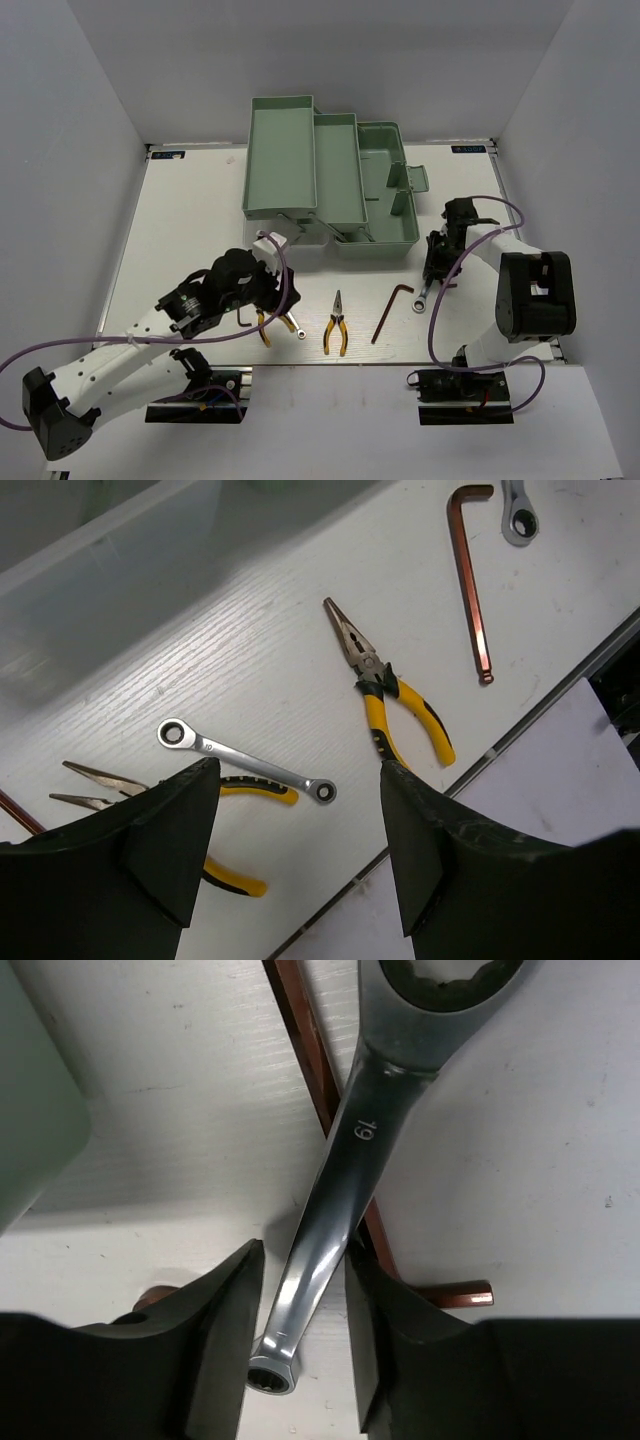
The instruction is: Sort the tools into containers
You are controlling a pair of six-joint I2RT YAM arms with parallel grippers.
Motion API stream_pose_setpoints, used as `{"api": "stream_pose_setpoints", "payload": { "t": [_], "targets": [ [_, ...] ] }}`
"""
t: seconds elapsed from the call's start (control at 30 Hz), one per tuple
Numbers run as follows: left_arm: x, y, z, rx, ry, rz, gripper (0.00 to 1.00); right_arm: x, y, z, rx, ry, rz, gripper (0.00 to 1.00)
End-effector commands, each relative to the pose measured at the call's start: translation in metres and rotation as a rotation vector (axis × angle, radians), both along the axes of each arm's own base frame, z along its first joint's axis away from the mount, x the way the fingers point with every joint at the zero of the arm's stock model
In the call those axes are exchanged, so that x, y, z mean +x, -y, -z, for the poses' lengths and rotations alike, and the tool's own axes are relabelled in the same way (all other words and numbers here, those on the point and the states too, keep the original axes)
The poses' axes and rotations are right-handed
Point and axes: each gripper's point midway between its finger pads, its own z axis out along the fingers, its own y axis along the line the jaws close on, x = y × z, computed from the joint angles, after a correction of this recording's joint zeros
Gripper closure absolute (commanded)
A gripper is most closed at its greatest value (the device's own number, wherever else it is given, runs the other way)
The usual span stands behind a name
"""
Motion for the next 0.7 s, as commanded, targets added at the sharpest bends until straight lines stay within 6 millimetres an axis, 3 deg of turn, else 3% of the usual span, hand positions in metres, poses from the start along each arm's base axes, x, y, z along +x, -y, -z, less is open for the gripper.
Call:
{"api": "stream_pose_setpoints", "payload": {
  "t": [0.0,0.07,0.17,0.2,0.23,0.27,0.37,0.53,0.67],
  "targets": [
    [-0.004,-0.002,-0.002,-0.033,-0.002,-0.007,0.25,-0.006,-0.004,0.013,0.021,-0.036,0.016,0.57],
    [-0.004,-0.004,0.000,-0.046,-0.018,-0.044,0.25,-0.008,-0.004,0.016,0.022,-0.049,0.020,0.61],
    [-0.006,-0.006,0.007,-0.063,-0.057,-0.085,0.29,-0.009,-0.004,0.013,0.029,-0.040,0.020,0.80],
    [-0.006,-0.010,0.018,-0.050,-0.077,-0.111,0.31,-0.007,-0.005,0.006,0.033,-0.019,0.016,0.88],
    [-0.005,-0.011,0.020,-0.049,-0.088,-0.132,0.35,-0.006,-0.005,0.003,0.034,-0.008,0.015,0.91],
    [-0.007,-0.011,0.030,-0.043,-0.125,-0.151,0.43,-0.006,-0.004,-0.001,0.032,0.001,0.005,0.93],
    [-0.007,-0.013,0.049,-0.013,-0.191,-0.209,0.48,-0.003,-0.006,-0.019,0.044,0.065,-0.026,0.96],
    [-0.001,-0.007,0.070,0.007,-0.252,-0.259,0.48,-0.004,-0.011,-0.041,0.068,0.136,-0.069,1.00],
    [0.007,-0.004,0.085,0.055,-0.281,-0.296,0.48,-0.006,-0.014,-0.044,0.087,0.147,-0.093,1.00]
  ]
}}
